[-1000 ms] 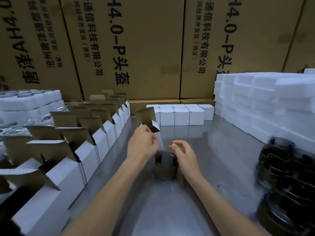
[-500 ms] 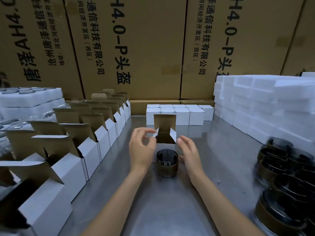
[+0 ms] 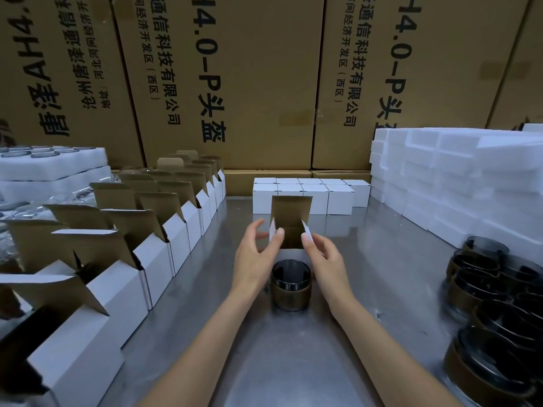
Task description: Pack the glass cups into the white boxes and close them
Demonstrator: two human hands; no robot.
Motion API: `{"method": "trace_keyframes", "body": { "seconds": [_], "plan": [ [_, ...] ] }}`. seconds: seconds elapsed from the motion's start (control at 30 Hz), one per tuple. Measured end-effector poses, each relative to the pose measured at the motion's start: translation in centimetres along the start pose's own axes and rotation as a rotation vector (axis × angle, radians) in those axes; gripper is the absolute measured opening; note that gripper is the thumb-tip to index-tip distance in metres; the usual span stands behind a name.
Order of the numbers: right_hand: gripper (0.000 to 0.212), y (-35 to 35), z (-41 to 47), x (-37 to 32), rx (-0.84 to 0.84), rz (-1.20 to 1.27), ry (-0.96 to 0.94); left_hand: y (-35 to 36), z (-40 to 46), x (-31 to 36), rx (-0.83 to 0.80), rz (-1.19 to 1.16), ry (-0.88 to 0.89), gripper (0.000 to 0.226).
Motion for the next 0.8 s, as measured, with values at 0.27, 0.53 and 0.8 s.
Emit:
{"method": "trace_keyframes", "body": {
  "seconds": [0.27, 0.53, 0.8],
  "plan": [
    [0.027, -0.2, 0.5, 0.7, 0.073, -0.032, 0.093, -0.9, 0.9, -0.4, -0.048, 0.057, 0.077, 0.028],
    [0.03, -0.2, 0.6, 0.6, 0.073, -0.003, 0.112, -0.4, 2.8, -0.5, -0.174, -0.16, -0.015, 0.045],
    [0.028, -0.3, 0.8, 0.6, 0.048, 0.063, 0.141, -0.3, 3.3, -0.6, -0.161, -0.266, -0.105, 0.048]
  ]
}}
Point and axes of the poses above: each hand's wrist, its own z-axis towards the middle knuckle, its own y-axis out of the palm, x = y × z, the point moved 4 cm from there along z, towards the middle knuckle
